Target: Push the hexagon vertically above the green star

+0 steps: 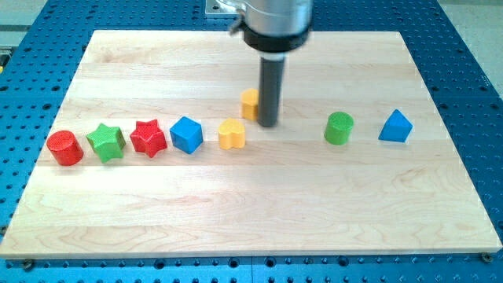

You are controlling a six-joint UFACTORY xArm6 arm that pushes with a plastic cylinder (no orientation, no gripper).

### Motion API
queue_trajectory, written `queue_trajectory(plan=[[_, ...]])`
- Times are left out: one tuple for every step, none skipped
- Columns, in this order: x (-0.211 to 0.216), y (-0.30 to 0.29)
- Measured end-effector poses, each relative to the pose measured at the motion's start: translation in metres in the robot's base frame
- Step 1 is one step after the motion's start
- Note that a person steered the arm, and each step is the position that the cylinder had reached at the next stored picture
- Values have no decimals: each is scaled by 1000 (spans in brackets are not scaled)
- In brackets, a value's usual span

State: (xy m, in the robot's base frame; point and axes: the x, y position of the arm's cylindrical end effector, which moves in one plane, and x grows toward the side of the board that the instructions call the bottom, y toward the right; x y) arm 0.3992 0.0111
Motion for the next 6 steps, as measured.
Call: queue_trajectory(plan=[[-52,-56],[-80,-52],[-108,-81],[-106,-132],[-89,-124],[-93,-173]])
